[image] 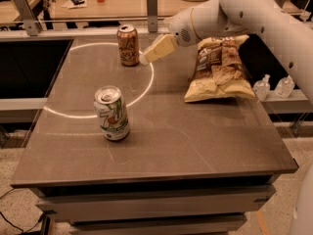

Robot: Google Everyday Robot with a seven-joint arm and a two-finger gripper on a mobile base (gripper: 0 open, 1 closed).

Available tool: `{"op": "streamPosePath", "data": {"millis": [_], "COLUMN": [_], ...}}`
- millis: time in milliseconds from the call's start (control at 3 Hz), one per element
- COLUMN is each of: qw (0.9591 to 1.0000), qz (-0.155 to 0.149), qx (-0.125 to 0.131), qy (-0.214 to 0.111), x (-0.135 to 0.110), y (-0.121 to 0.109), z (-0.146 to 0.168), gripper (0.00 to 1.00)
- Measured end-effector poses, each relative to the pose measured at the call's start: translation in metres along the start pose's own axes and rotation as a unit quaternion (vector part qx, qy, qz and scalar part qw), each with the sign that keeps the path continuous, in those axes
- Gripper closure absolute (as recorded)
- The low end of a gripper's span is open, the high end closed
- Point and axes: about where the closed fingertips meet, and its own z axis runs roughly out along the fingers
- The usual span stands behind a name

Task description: Knock orange can over

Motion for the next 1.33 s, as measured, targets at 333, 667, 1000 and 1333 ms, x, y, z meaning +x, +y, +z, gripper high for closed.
{"op": "streamPosePath", "data": {"millis": [333, 667, 1000, 1333], "qw": [0.9998, 0.9988, 0.9982, 0.9976], "qz": [0.008, 0.010, 0.014, 0.024], "qx": [0.010, 0.030, 0.036, 0.033], "qy": [-0.018, -0.037, -0.047, -0.057], "x": [0.002, 0.007, 0.013, 0.018], "y": [-0.006, -0.021, -0.035, -0.046], "z": [0.019, 0.037, 0.058, 0.078], "gripper": [0.00, 0.00, 0.00, 0.00]}}
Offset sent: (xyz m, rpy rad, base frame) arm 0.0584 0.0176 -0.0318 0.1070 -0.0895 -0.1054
